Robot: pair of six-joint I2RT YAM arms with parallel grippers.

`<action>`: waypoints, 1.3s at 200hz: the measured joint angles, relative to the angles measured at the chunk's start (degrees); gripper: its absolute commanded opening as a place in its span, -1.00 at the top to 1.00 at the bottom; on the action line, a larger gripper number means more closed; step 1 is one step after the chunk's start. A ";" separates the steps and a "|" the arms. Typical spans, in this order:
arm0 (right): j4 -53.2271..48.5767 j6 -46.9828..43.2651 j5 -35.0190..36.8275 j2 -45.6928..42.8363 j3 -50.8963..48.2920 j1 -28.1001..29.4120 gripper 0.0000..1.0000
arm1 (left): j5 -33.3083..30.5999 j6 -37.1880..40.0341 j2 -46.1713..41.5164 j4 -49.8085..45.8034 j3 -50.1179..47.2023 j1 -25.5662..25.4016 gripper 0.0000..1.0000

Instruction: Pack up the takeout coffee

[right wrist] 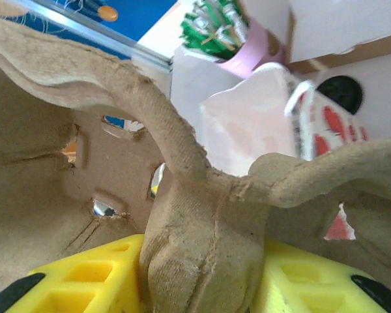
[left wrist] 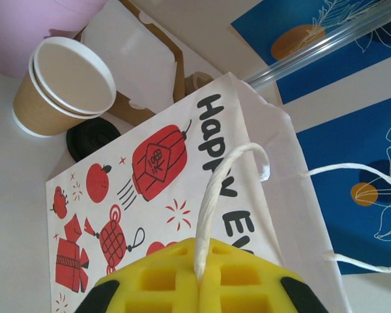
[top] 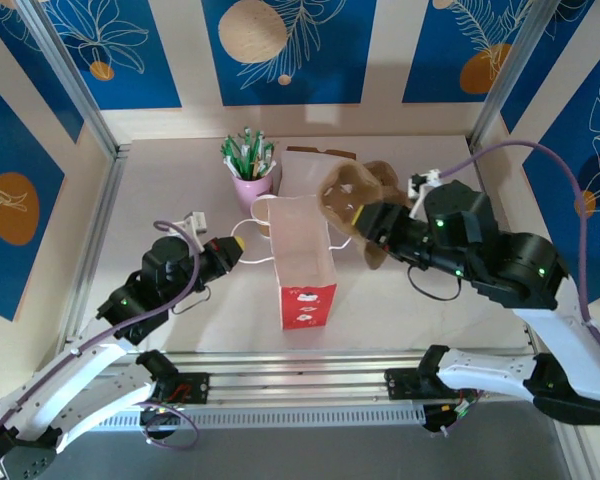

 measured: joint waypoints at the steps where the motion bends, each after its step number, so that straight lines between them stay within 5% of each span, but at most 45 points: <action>1: 0.09 0.04 0.15 0.11 0.02 0.24 0.15 | -0.09 0.00 0.02 0.02 0.00 -0.07 1.00; 41: 3.50 3.08 4.07 5.99 0.28 7.58 0.15 | -3.21 0.00 0.26 1.86 -0.61 -3.13 1.00; 151: 8.55 17.55 11.41 9.53 -1.84 11.39 0.08 | -11.34 0.31 -1.22 7.23 -5.31 -10.12 1.00; 260: 6.16 27.76 14.10 12.72 -5.29 8.22 0.18 | -19.85 3.15 -2.03 8.70 -6.01 -17.55 1.00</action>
